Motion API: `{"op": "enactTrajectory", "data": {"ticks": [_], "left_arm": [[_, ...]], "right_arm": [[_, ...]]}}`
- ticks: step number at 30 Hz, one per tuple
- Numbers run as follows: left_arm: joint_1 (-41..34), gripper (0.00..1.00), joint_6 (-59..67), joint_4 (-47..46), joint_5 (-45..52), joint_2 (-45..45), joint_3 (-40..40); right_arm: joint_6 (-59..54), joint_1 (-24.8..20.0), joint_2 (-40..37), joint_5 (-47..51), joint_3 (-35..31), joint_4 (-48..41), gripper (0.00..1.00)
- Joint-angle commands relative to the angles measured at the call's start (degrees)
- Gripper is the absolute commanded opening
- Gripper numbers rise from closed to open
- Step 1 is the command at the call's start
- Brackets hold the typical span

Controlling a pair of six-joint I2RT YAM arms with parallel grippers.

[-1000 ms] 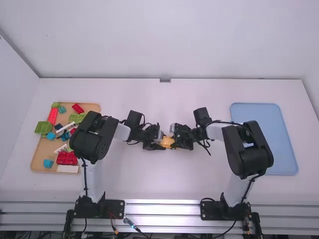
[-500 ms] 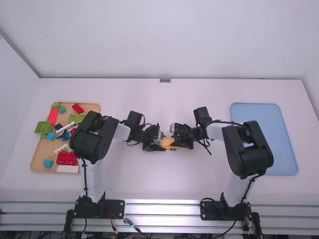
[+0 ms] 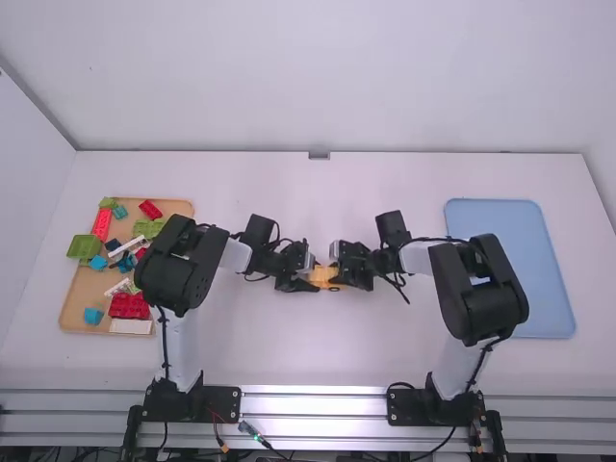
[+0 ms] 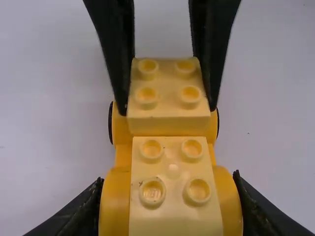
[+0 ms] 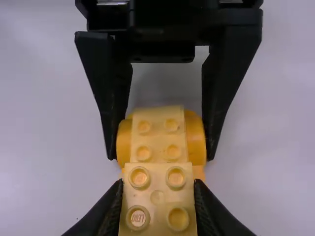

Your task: Assemble lego blocks to make yellow taxi

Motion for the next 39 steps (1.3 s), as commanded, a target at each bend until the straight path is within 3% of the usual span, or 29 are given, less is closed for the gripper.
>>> {"op": "enactTrajectory", "data": {"ticks": [1, 28, 35, 39], "left_arm": [[0.1, 0.44, 0.0, 0.4, 1.1, 0.3, -0.9], [0.1, 0.47, 0.0, -0.6, 1.5, 0.3, -0.9], [0.2, 0.48, 0.0, -0.5, 1.5, 0.3, -0.9], [0.2, 0.48, 0.0, -0.6, 1.5, 0.3, -0.9]], "right_arm": [[-0.9, 0.1, 0.5, -1.2, -0.5, -0.2, 0.0], [-0.8, 0.7, 0.5, -0.6, -0.5, -0.4, 0.01], [-0.8, 0.7, 0.5, -0.6, -0.5, -0.5, 0.24], [-0.6, 0.7, 0.5, -0.6, -0.5, -0.3, 0.3]]}}
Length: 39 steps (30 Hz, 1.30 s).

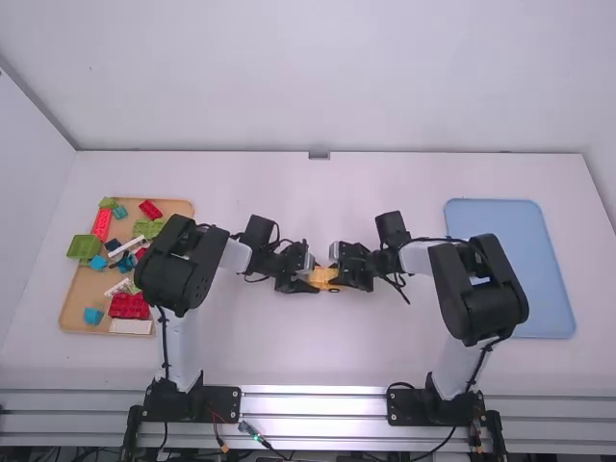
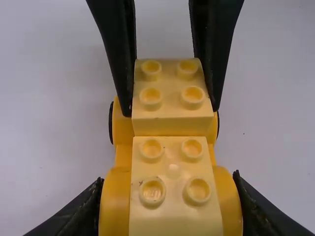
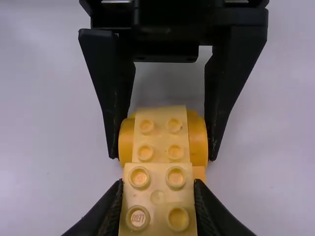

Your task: Assemble lego blocks to make yellow taxi

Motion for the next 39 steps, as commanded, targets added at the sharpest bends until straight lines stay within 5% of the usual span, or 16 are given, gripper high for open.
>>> {"op": "enactTrajectory", "data": {"ticks": [1, 9, 15, 19, 23, 27, 32, 39], "left_arm": [[0.2, 0.48, 0.0, 0.0, 1.1, 0.3, -0.6], [0.1, 0.49, 0.0, 0.0, 1.1, 0.3, -0.6], [0.1, 0.49, 0.0, 0.0, 1.1, 0.3, -0.6], [0.1, 0.49, 0.0, 0.0, 1.1, 0.3, -0.6], [0.2, 0.49, 0.0, 0.1, 1.1, 0.3, -0.6], [0.2, 0.49, -0.1, 0.2, 1.1, 0.3, -0.6], [0.2, 0.49, -0.2, 0.2, 1.1, 0.3, -0.6], [0.1, 0.49, -0.2, 0.2, 1.1, 0.3, -0.6]], "right_arm": [[0.4, 0.4, 0.5, -0.5, -0.5, 0.1, 0.32], [1.2, 0.4, 0.5, -0.5, -0.5, 0.4, 0.42], [1.3, 0.4, 0.5, -0.4, -0.5, 0.9, 0.64], [1.3, 0.3, 0.5, -1.2, -0.5, 1.7, 0.69], [1.4, 0.5, 0.5, 0.7, -0.5, 1.5, 0.59], [1.3, 0.6, 0.5, 2.5, -0.5, 1.0, 0.33], [1.4, 1.2, 0.5, 3.9, -0.5, 0.6, 0.23], [2.6, 0.8, 0.5, 1.2, 0.3, -0.8, 0.24]]}}
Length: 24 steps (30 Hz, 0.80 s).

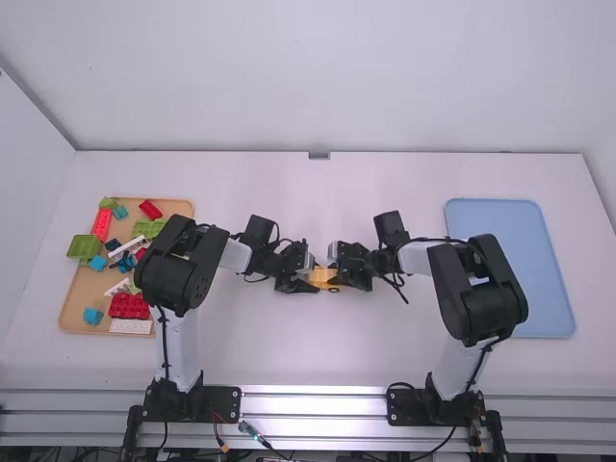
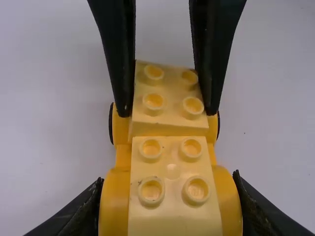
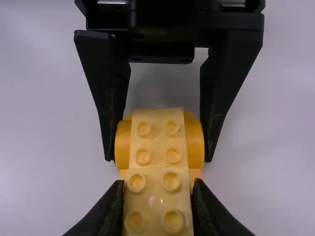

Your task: Assemble lego blocks to make yellow taxi

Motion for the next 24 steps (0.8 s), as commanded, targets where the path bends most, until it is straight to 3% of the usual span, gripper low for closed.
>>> {"op": "enactTrajectory", "data": {"ticks": [1, 6, 14, 24], "left_arm": [[0.1, 0.49, 0.9, 0.2, 1.2, 0.3, -0.6], [0.1, 0.5, 0.9, 0.2, 1.2, 0.3, -0.6], [0.1, 0.5, 1.1, 0.0, 1.1, 0.3, -0.6], [0.1, 0.49, 1.1, 0.0, 1.1, 0.3, -0.6]], "right_arm": [[3.2, -0.2, 0.5, 0.8, 1.2, -1.8, 0.23], [2.7, 0.3, 0.5, 1.2, 3.2, -5.8, 0.22], [2.7, 1.0, 0.5, 2.6, 3.2, -5.7, 0.26], [1.8, 1.0, 0.5, 0.7, 3.2, -5.6, 0.22]]}}
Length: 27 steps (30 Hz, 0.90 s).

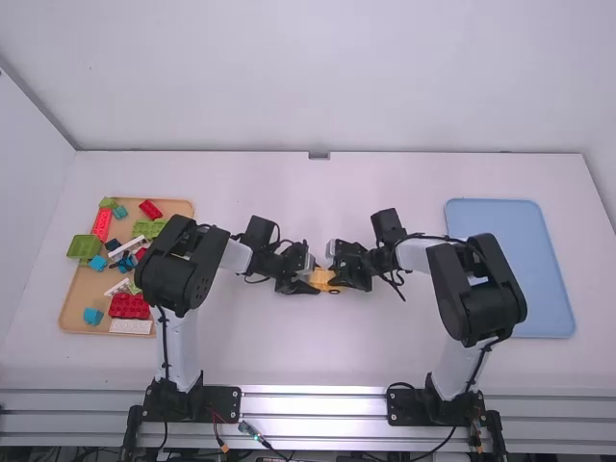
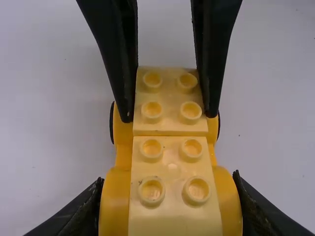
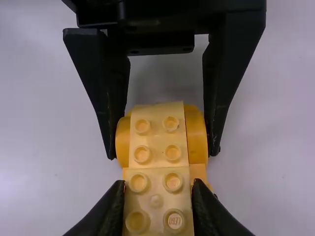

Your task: Assemble lego blocks to make yellow taxi

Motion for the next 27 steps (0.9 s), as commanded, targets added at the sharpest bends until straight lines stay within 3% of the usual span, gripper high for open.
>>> {"op": "enactTrajectory", "data": {"ticks": [1, 3, 6, 9, 13, 21, 22, 24, 25, 27], "left_arm": [[0.1, 0.49, 1.0, 0.0, 0.9, 0.3, -0.3], [0.1, 0.49, 1.0, 0.0, 0.9, 0.3, -0.3], [0.1, 0.5, 1.0, 0.0, 0.9, 0.3, -0.3], [0.1, 0.49, 1.0, 0.0, 0.9, 0.3, -0.3], [0.1, 0.49, 1.0, 0.0, 0.9, 0.3, -0.3], [0.1, 0.49, 1.0, 0.0, 0.9, 0.3, -0.3], [0.1, 0.49, 1.0, 0.0, 0.9, 0.3, -0.3], [0.1, 0.49, 1.0, 0.0, 0.9, 0.3, -0.3], [0.1, 0.49, 1.0, 0.0, 0.9, 0.3, -0.3], [0.1, 0.49, 1.0, 0.0, 0.9, 0.3, -0.3]], "right_arm": [[-1.2, 0.3, 0.5, -1.5, 0.8, -0.5, 0.23], [-1.2, 0.3, 0.5, -1.6, 0.6, -0.3, 0.24], [-1.1, 0.3, 0.5, -1.6, 0.1, 1.0, 0.45], [-1.1, 0.2, 0.5, -1.8, 0.0, 1.1, 0.53], [-1.2, 0.1, 0.5, -3.0, 0.0, 1.9, 0.58], [-3.1, -4.2, -0.8, -15.4, 0.0, 3.8, 0.64], [-4.0, -4.6, -0.8, -16.5, 0.0, 3.7, 0.62], [-4.7, -5.6, -0.8, -17.4, 0.0, 3.7, 0.36], [-4.7, -6.1, -0.7, -16.5, 0.0, 3.5, 0.0], [-3.3, -6.1, -0.7, -14.4, 0.0, 3.2, 0.0]]}}
